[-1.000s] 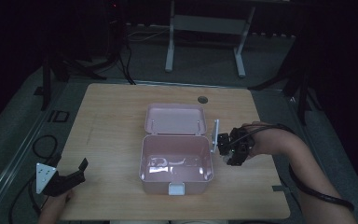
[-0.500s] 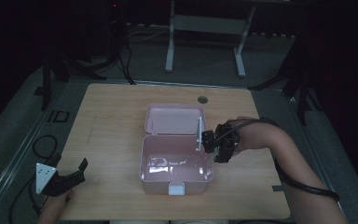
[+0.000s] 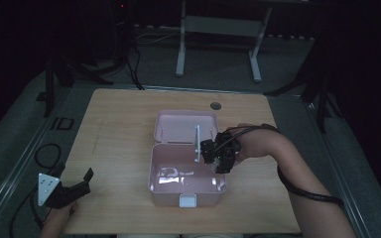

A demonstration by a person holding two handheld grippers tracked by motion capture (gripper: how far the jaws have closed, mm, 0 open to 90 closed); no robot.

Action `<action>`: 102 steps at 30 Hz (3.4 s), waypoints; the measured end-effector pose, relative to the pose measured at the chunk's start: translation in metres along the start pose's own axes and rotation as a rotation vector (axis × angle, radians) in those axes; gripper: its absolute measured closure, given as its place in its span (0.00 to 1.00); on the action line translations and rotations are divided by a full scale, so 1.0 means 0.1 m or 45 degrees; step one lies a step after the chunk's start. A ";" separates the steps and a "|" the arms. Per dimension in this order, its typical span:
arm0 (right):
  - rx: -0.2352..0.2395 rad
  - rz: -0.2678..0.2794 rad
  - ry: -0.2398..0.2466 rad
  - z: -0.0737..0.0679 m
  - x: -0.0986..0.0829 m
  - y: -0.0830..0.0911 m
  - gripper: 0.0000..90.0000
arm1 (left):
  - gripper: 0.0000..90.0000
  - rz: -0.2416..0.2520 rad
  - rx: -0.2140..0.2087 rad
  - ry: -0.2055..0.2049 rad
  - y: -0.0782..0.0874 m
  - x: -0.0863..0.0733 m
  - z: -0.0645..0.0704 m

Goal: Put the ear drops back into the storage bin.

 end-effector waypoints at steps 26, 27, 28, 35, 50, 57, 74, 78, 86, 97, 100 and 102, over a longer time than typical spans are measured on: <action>0.109 -0.005 0.017 0.05 0.26 -0.66 0.66 | 0.00 0.000 0.000 0.000 0.00 0.00 0.00; 0.109 -0.005 0.017 0.05 0.26 -0.66 0.66 | 0.00 0.000 0.000 0.000 0.00 0.00 0.00; 0.105 -0.015 0.028 0.05 0.27 -0.69 0.66 | 0.00 0.000 0.000 0.000 0.00 0.00 0.00; 0.108 -0.013 0.029 0.05 0.33 -0.83 0.66 | 0.00 0.000 0.001 0.000 0.00 0.00 0.00; 0.106 -0.075 -0.008 0.09 0.38 -1.13 0.66 | 0.00 0.000 0.001 0.000 0.00 0.00 0.00; 0.134 -0.096 -0.039 0.10 0.37 -1.28 0.66 | 0.00 0.000 0.001 -0.001 0.00 0.00 0.00; 0.140 -0.130 -0.036 0.09 0.39 -1.38 0.65 | 0.00 -0.003 0.001 -0.001 0.00 0.00 0.00; 0.139 -0.124 -0.065 0.11 0.38 -1.35 0.61 | 0.00 -0.003 0.001 -0.001 0.00 0.00 0.00; 0.087 -0.045 -0.068 0.09 0.33 -1.08 0.59 | 0.00 -0.002 0.001 -0.002 0.00 0.00 0.00; -0.008 0.123 -0.139 0.07 0.10 -0.55 0.39 | 0.00 -0.003 0.004 -0.004 0.00 0.00 0.00; -0.005 0.170 -0.152 0.08 0.04 -0.46 0.30 | 0.00 -0.002 0.005 -0.002 0.00 0.00 0.01; -0.011 0.205 -0.159 0.06 -0.03 -0.38 0.26 | 0.00 -0.003 0.005 -0.004 0.00 0.00 0.01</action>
Point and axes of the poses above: each handheld gripper's, and its own axes: y roughly backward along the jaws, x roughly out of its top, z roughly to its right, the point moved 2 cm from there along -y, roughly forward along the jaws, and after that the axes turned 4 degrees about -z, right-handed, at the moved point
